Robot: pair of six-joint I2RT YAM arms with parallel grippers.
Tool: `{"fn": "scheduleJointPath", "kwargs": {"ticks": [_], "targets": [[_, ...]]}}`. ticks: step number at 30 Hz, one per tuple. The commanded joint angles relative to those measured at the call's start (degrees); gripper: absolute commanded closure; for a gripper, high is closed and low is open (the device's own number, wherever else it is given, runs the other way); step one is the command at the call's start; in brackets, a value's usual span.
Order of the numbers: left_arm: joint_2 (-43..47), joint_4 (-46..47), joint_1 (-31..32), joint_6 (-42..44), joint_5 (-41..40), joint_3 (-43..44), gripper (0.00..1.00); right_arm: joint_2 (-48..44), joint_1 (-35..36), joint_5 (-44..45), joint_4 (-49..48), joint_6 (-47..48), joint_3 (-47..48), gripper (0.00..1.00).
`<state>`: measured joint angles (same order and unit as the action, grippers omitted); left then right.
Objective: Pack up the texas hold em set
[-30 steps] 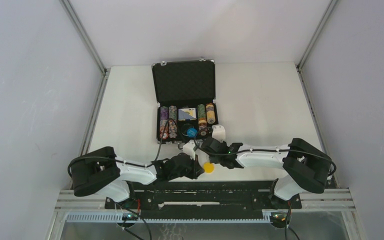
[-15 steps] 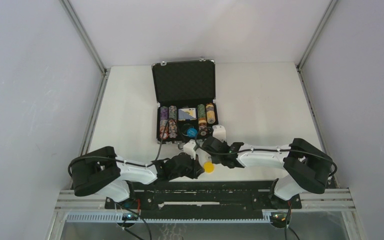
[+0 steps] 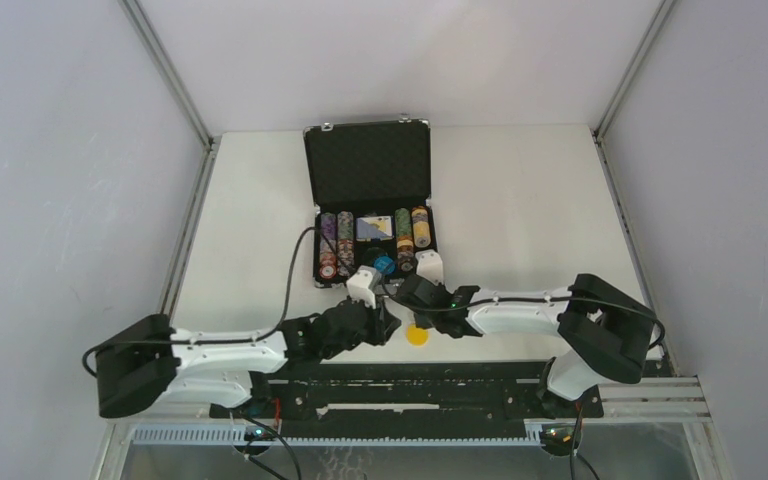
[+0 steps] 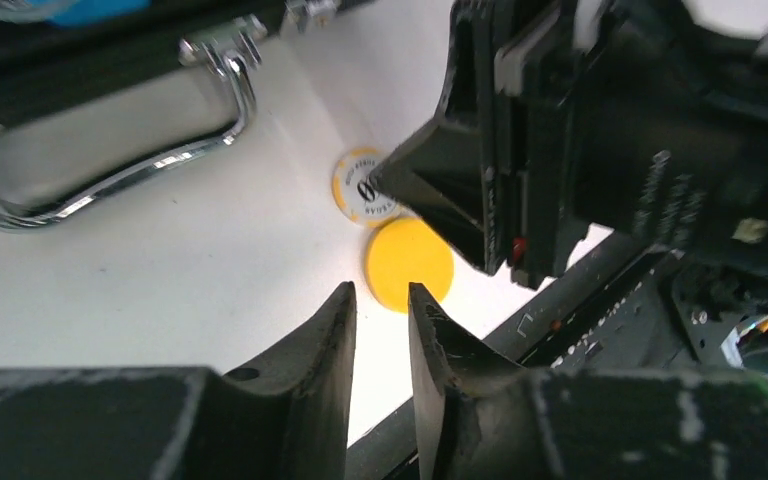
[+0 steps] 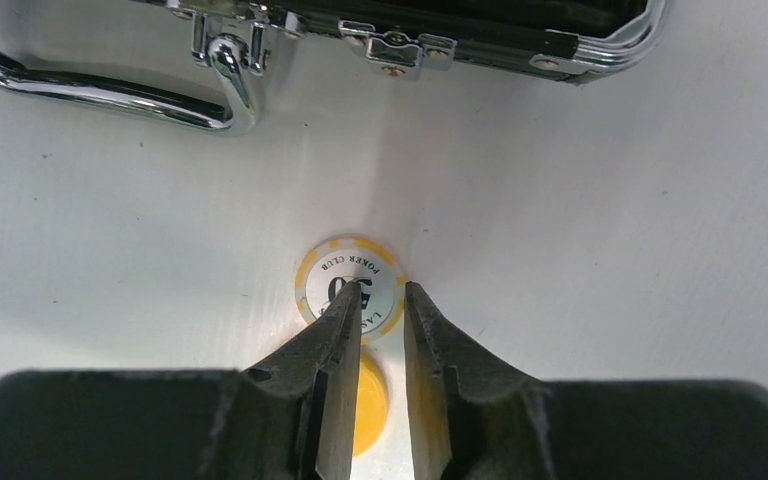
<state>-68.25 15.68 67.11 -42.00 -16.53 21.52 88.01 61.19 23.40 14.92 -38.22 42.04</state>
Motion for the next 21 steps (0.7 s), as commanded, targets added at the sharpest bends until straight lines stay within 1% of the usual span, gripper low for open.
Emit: {"fn": "scheduleJointPath", "kwargs": {"ticks": [1,7,11,12,15,21], "targets": [[7.09,-6.48,-0.58,2.29,-8.50,0.27,0.69,2.46,1.01,-2.24,-0.88,0.41,1.40,0.71],[19.41,-10.55,-4.89,0.28,-10.03,-4.29,0.63,6.03,2.77,-2.65,-0.21,1.07,4.58,0.72],[28.16,-15.87,-8.74,-0.07,-11.51,-6.07,0.58,7.19,4.84,-3.08,0.17,0.87,6.73,0.73],[29.28,-17.33,-9.73,0.31,-11.95,-6.20,0.56,7.16,5.27,-3.41,0.12,0.49,6.78,0.73],[31.76,-20.82,-12.55,1.45,-13.39,-6.50,0.55,7.22,6.96,-3.92,0.00,-0.54,6.79,0.73],[34.45,-22.90,-15.95,2.55,-12.94,-6.39,0.54,8.70,10.60,-5.41,-1.04,-2.45,6.80,0.74]]}}
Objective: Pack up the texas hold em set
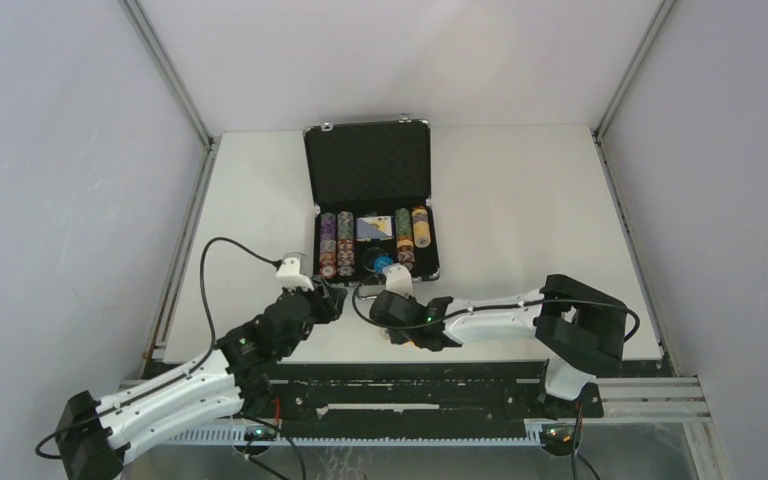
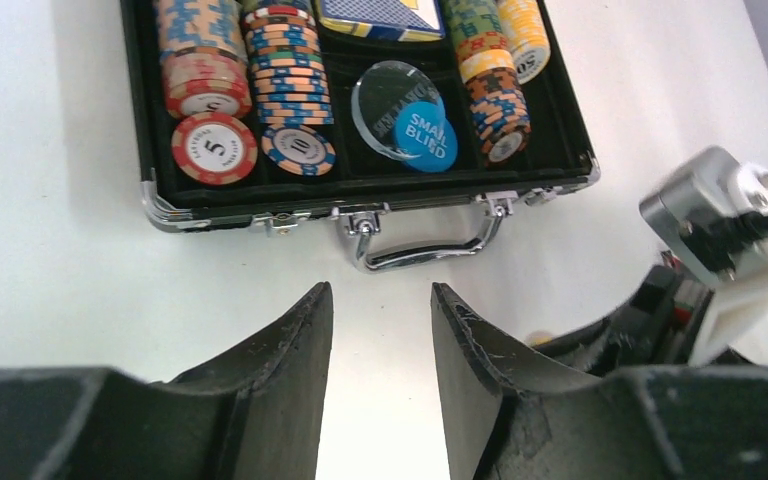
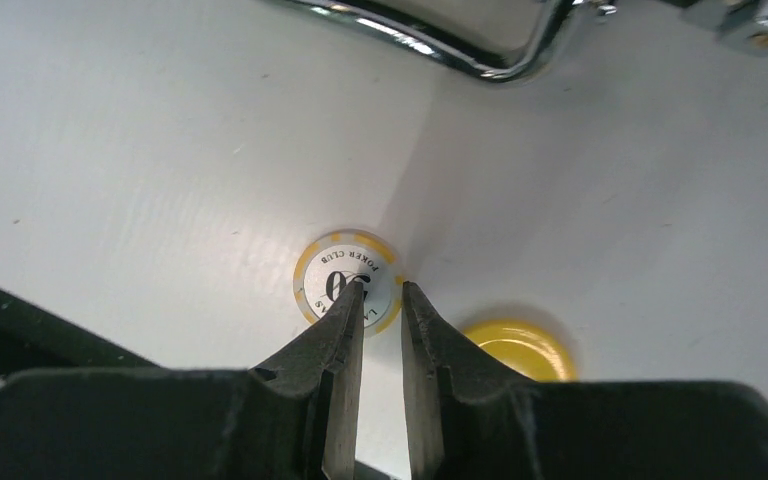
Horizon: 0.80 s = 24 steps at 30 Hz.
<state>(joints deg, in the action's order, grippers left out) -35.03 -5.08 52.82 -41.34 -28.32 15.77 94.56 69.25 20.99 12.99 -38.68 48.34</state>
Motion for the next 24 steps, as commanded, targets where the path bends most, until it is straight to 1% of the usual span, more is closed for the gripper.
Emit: {"fn": "scheduleJointPath", "kwargs": {"ticks": [1,12,20,24], "targets": [[1.21,-2.47,-1.97,2.02,-1.14,-0.54,0.54,2.26,3.12,-2.98,0.92,-2.40,0.47,0.74],[-1.90,0.67,-3.07,2.21,0.87,-0.92,0.54,0.54,7.99,-1.94,2.65,-5.86,0.45,0.74],[-3.20,1.81,-3.16,2.23,1.41,-0.92,0.54,-0.08,9.12,-2.00,3.07,-6.41,0.47,0.73],[-1.76,2.12,-3.16,2.23,1.05,-1.56,0.54,0.03,9.21,-1.94,3.48,-6.65,0.46,0.74]]}}
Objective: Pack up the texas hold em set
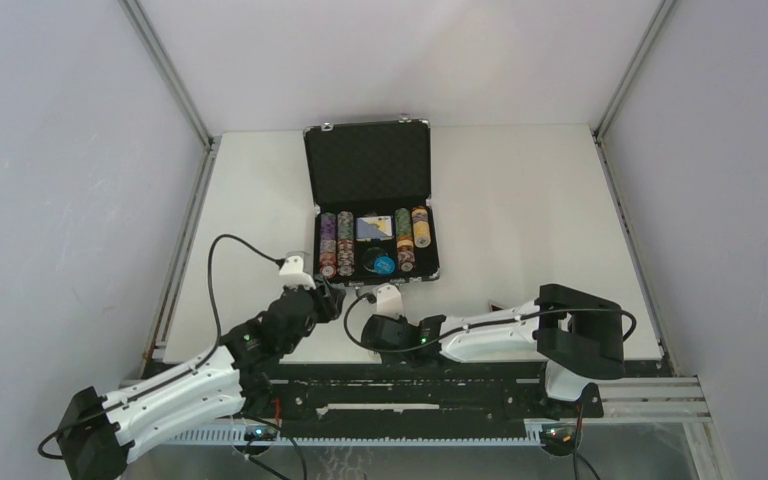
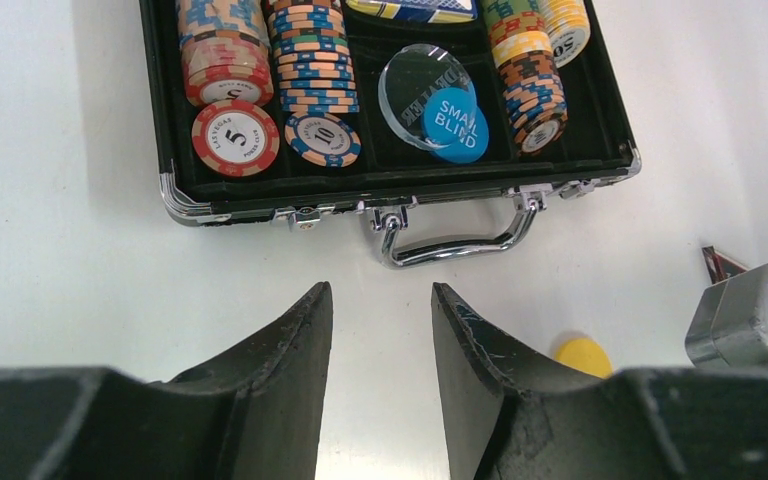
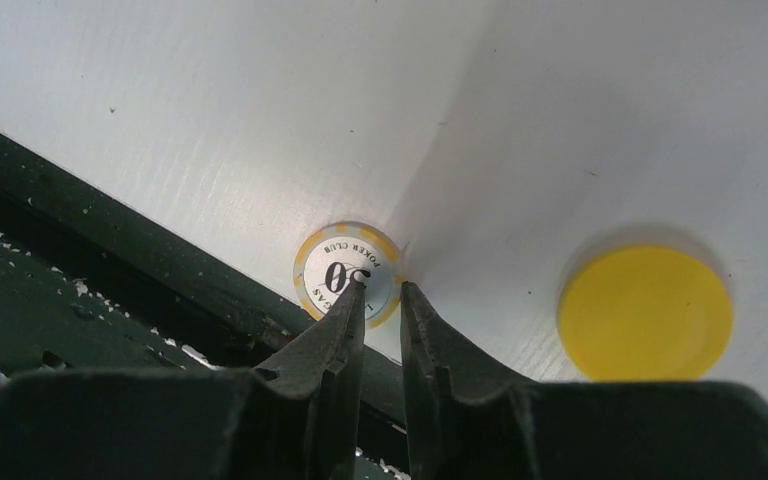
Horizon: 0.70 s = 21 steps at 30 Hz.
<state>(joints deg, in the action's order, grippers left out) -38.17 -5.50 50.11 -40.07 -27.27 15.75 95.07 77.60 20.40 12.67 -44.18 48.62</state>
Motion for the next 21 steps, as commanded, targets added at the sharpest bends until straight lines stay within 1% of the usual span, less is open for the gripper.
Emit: {"fn": "scheduleJointPath", "kwargs": {"ticks": [1,4,13,21], "targets": [[2.00,2.37,-0.45,0.96,-0.15,-1.63,0.54,-0.61,1.00,-1.36,3.96,-1.19,0.17,0.73],[3.15,2.22,-0.49,0.88,-0.31,-2.02,0.54,-1.21,1.23,-1.04,4.49,-1.50,0.16,0.74],[2.12,2.40,-0.54,0.79,0.28,-1.93,0.54,-2.57,1.76,-0.23,5.37,-1.65,0.21,0.74],[2.78,2.07,-0.54,0.79,-0.04,-2.13,0.54,-2.90,0.03,1.31,5.74,1.53,2.55,0.73]]}}
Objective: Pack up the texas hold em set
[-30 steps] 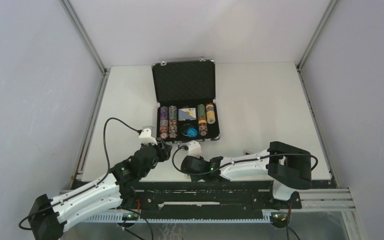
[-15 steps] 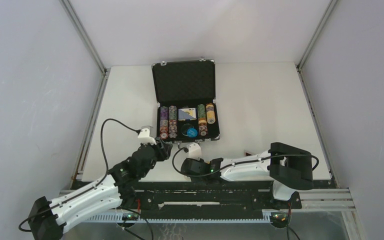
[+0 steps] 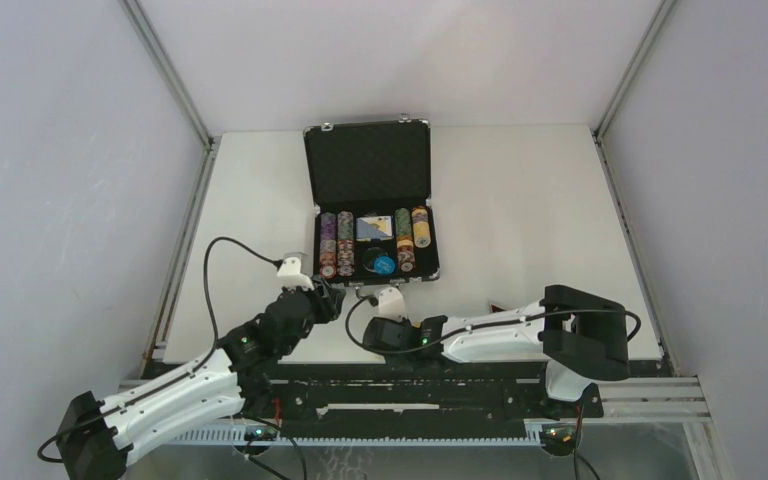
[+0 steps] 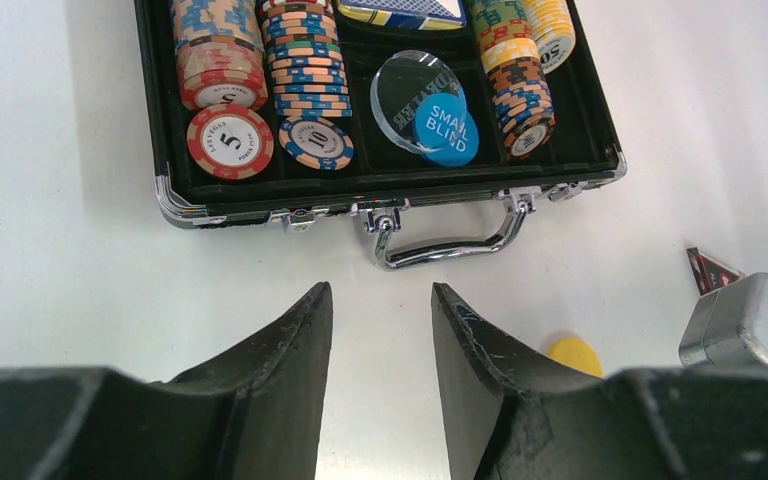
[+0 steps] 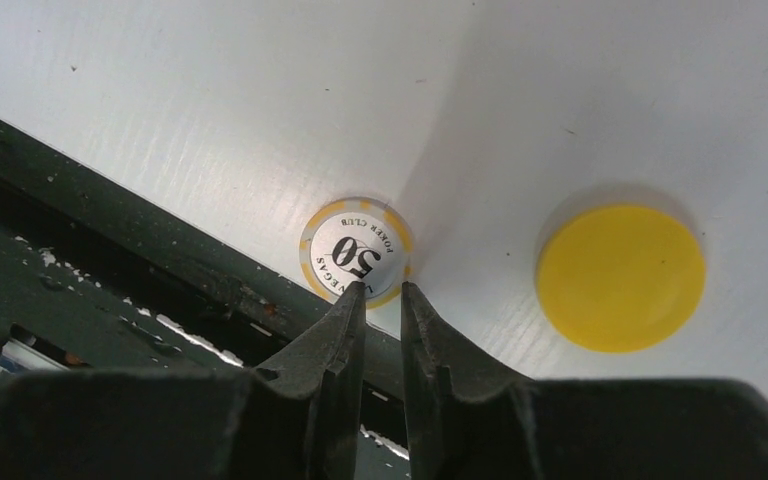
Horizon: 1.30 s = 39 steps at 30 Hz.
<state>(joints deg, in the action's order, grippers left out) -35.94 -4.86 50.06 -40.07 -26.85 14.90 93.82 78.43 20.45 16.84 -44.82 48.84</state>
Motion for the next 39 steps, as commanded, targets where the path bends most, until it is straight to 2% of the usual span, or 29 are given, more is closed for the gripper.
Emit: {"fn": "scheduleJointPath", "kwargs": {"ticks": [1,10,17,39], "targets": [[0.45,1.44,-0.49,0.73,-0.48,-1.27,0.54,-1.83,-1.16,1.45,1.35,2.59,2.56,0.73],[0.45,0.92,-0.58,0.79,-1.07,-1.27,0.54,-2.76,-5.91,0.61,-0.62,6.22,3.06,0.74],[-0.09,0.74,-0.89,1.01,-1.10,-1.01,0.54,-0.08,-9.59,-2.61,-3.17,8.51,3.22,0.74],[2.14,0.20,-1.07,0.55,-0.38,-1.66,0.54,3.55,-5.30,-2.67,-2.65,5.91,4.42,0.73]]}}
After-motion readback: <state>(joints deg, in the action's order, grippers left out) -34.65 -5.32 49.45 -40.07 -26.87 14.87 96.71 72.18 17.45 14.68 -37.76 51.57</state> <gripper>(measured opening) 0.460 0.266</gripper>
